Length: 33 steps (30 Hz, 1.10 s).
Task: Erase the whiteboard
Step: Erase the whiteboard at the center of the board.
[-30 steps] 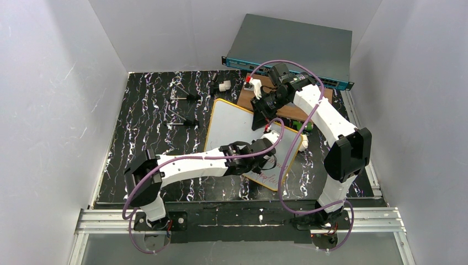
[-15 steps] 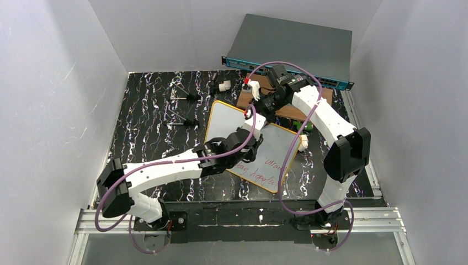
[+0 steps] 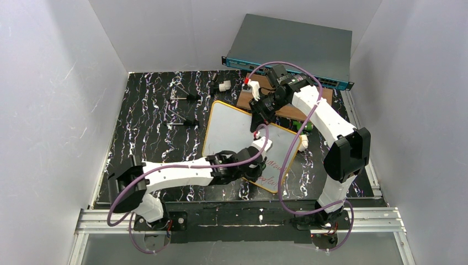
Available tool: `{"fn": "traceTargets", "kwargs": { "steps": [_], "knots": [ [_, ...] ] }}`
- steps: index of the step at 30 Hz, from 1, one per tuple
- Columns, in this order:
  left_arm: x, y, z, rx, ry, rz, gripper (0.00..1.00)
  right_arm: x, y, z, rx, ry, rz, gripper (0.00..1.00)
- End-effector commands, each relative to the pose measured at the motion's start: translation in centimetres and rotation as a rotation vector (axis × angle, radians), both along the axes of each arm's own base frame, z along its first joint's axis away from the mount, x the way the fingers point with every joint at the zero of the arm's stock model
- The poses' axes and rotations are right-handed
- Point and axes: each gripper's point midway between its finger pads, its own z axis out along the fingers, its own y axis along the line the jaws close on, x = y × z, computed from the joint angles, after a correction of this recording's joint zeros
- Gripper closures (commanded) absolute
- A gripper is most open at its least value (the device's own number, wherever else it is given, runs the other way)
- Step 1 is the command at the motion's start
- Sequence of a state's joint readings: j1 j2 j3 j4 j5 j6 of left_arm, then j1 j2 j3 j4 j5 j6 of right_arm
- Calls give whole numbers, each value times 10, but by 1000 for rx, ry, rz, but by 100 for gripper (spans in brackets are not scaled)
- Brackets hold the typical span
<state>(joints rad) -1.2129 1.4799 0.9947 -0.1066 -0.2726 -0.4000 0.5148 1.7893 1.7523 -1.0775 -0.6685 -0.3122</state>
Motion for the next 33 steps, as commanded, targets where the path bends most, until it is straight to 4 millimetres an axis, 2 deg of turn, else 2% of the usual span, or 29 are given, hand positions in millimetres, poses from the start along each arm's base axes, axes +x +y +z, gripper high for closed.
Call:
{"fn": "traceTargets", "kwargs": {
  "steps": [1, 6, 14, 17, 23, 29, 33],
  "knots": [
    [-11, -13, -11, 38, 46, -16, 100, -1, 4, -1, 12, -13, 25, 99],
    [-8, -17, -28, 112, 78, 16, 100, -2, 4, 0, 15, -12, 26, 99],
    [16, -16, -18, 148, -4, 106, 100, -2, 4, 1, 16, -16, 26, 99],
    [25, -24, -3, 118, -35, 103, 100, -2, 4, 1, 17, -14, 27, 99],
    [53, -36, 41, 46, -105, 113, 100, -3, 3, 0, 16, -14, 25, 99],
    [77, -27, 71, -10, -132, 142, 100, -3, 3, 0, 16, -17, 26, 99],
    [76, -21, 87, -49, -144, 134, 100, -3, 4, -1, 15, -14, 27, 99]
  ]
}}
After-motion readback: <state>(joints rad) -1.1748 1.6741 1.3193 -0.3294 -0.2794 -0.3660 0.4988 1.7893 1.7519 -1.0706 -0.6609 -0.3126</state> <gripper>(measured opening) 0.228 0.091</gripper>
